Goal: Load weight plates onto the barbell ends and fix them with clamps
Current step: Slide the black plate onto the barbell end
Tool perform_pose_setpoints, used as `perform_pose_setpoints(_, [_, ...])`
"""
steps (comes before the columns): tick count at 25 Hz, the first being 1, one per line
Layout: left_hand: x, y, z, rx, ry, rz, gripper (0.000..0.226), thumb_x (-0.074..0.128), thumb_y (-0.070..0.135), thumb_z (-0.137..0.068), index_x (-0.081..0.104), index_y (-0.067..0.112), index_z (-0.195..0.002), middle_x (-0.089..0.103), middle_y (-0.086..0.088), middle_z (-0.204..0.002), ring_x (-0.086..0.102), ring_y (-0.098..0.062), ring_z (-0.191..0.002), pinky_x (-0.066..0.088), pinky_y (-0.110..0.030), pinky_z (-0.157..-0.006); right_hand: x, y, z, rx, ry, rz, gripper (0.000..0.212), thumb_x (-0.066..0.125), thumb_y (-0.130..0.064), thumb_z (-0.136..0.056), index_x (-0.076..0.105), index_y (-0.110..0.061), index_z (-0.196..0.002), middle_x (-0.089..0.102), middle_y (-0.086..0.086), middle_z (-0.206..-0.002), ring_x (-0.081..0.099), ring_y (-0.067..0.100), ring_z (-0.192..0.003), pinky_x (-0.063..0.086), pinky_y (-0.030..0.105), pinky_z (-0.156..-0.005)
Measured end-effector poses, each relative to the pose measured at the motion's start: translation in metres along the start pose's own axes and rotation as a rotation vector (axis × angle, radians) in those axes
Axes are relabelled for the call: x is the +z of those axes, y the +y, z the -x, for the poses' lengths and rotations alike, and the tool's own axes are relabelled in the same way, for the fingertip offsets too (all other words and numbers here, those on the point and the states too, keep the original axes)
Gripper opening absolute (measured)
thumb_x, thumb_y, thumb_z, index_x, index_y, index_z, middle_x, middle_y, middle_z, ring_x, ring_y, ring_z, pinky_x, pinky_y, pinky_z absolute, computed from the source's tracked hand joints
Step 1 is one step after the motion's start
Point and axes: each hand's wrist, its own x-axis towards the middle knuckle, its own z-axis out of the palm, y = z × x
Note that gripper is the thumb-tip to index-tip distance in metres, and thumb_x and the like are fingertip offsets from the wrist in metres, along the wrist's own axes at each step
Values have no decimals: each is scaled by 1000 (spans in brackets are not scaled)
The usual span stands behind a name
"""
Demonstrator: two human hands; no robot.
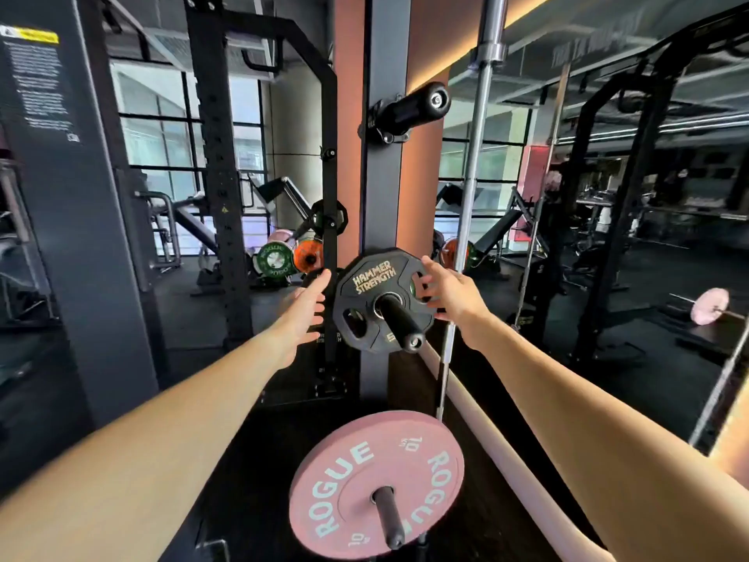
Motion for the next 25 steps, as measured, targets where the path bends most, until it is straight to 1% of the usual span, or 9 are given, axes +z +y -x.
perform_pose_setpoints(2, [6, -8, -30, 20, 32, -27, 49, 57, 78, -80, 61, 32, -99, 63, 3, -111, 61, -17, -102, 50, -34, -72, 11, 6, -25, -41, 88, 65, 70, 60, -67, -86, 63, -14, -131, 68, -1, -123, 61, 20, -115, 46, 37, -106])
perform_pose_setpoints(5, [19, -28, -81, 3, -9, -90, 52, 55, 81, -78, 60, 38, -105, 57, 5, -116, 57, -23, -114, 50, -43, -96, 24, 11, -67, -99, 151, 149, 45, 60, -60, -91, 67, -25, -118, 71, -17, -105, 63, 15, -109, 41, 13, -77])
perform_pose_setpoints(10, [27, -44, -121, 3, -6, -125, 70, 51, 93, -63, 56, 35, -102, 58, 15, -113, 57, -17, -110, 49, -42, -96, 33, 21, -115, -49, 72, 171, 61, 57, -66, -90, 57, -32, -140, 65, -8, -121, 58, 14, -117, 39, 26, -100])
perform_pose_setpoints(12, [30, -46, -125, -14, -79, -119, 77, 48, 95, -64, 58, 39, -115, 53, 20, -121, 53, -16, -120, 49, -46, -103, 32, 27, -125, -33, 62, 163, 58, 58, -65, -90, 59, -31, -137, 67, -10, -105, 62, 14, -109, 41, 26, -94])
perform_pose_setpoints(14, [33, -42, -126, -39, -96, -111, 79, 49, 97, -62, 53, 43, -120, 49, 17, -120, 51, -15, -114, 53, -41, -94, 29, 31, -131, -44, 57, 163, 55, 59, -66, -89, 61, -31, -132, 67, -15, -95, 64, 9, -97, 42, 24, -90])
perform_pose_setpoints(17, [32, -32, -123, -89, -103, -126, 78, 53, 98, -58, 51, 41, -110, 44, 17, -119, 48, -14, -111, 50, -36, -82, 23, 33, -133, -60, 62, 208, 62, 59, -79, -77, 65, -34, -119, 70, -14, -101, 63, 12, -98, 43, 26, -96])
perform_pose_setpoints(21, [40, -21, -102, -70, -63, -106, 66, 58, 99, -51, 55, 46, -91, 45, 31, -95, 52, -6, -94, 46, -39, -90, 9, 44, -117, -17, 50, 187, 78, 55, -95, -59, 65, -33, -105, 67, -9, -113, 60, 16, -104, 39, 26, -93])
perform_pose_setpoints(23, [50, -21, -89, -58, -5, -31, 74, 63, 97, -48, 62, 41, -95, 57, 28, -95, 55, -4, -91, 44, -37, -91, -3, 55, -105, 19, 22, 106, 89, 58, -97, -52, 68, -28, -108, 68, -6, -120, 63, 16, -108, 43, 28, -100])
perform_pose_setpoints(25, [59, -26, -78, -47, 54, 67, 83, 71, 93, -45, 71, 31, -100, 73, 16, -96, 64, -9, -84, 46, -29, -77, -12, 65, -94, 81, -39, 11, 102, 64, -96, -49, 71, -20, -117, 71, -2, -120, 68, 18, -107, 49, 36, -104])
